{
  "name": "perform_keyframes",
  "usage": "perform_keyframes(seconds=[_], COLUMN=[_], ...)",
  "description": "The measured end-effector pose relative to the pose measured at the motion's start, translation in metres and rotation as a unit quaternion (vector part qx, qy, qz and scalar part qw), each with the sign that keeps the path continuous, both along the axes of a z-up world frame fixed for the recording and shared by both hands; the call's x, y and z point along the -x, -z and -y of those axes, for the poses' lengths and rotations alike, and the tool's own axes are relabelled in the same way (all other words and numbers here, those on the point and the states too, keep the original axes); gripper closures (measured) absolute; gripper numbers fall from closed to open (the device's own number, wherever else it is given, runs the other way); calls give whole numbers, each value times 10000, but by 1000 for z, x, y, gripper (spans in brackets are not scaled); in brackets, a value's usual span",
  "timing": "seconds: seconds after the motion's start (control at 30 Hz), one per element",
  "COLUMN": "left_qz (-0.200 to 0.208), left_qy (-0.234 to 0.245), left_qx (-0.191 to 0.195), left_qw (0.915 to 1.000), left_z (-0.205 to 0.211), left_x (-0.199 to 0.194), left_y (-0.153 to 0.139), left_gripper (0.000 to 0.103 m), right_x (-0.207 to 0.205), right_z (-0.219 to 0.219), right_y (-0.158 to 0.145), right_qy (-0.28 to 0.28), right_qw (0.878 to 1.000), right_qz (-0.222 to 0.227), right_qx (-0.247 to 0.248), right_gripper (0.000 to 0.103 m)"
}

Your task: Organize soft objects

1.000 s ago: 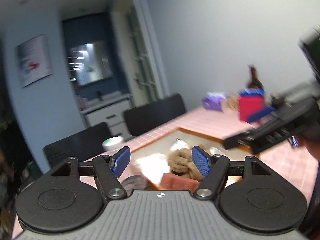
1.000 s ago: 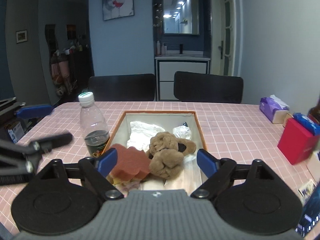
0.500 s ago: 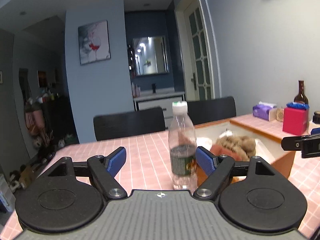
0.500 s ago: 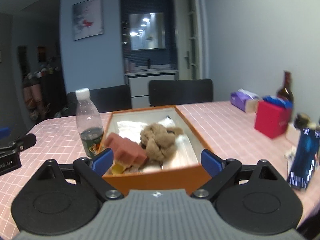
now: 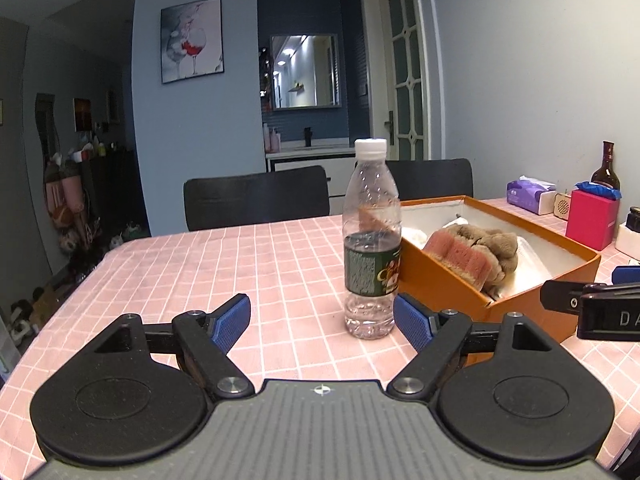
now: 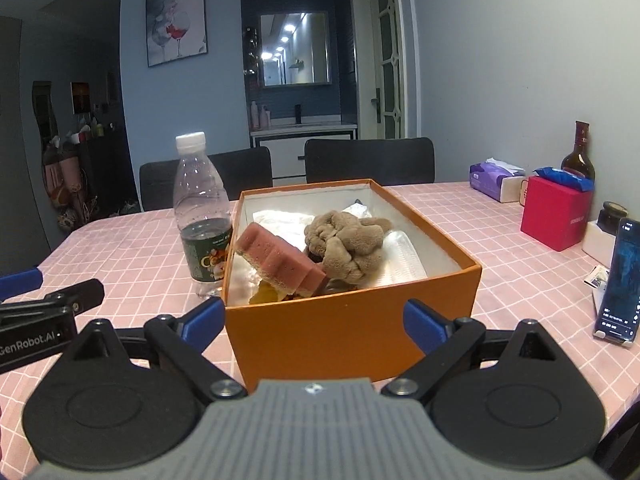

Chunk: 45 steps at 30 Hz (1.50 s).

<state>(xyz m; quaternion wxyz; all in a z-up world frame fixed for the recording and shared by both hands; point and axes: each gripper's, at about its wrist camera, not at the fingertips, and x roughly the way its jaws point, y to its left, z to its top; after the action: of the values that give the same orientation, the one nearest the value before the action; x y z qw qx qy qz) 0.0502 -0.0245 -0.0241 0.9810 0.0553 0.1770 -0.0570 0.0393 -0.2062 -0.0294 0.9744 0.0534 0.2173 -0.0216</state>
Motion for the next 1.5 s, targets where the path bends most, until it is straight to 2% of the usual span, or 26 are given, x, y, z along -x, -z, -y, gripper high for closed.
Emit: perform_keyframes(seconds=[0.4,1.5], left_qz=[-131,-152], left_qy=[-15,-13], left_qx=[114,83], left_qw=[9998,9998], left_z=[-3,-1], left_x=[-2,-3], left_y=[1,1], left_gripper=[8,8], right_x=[-5,-9], right_z=[-6,-7], right_y=[2,4], right_qy=[23,42], right_qw=[9998,9996], right_qz=[-113,-192], right_qx=[158,195], right_gripper=[9,9])
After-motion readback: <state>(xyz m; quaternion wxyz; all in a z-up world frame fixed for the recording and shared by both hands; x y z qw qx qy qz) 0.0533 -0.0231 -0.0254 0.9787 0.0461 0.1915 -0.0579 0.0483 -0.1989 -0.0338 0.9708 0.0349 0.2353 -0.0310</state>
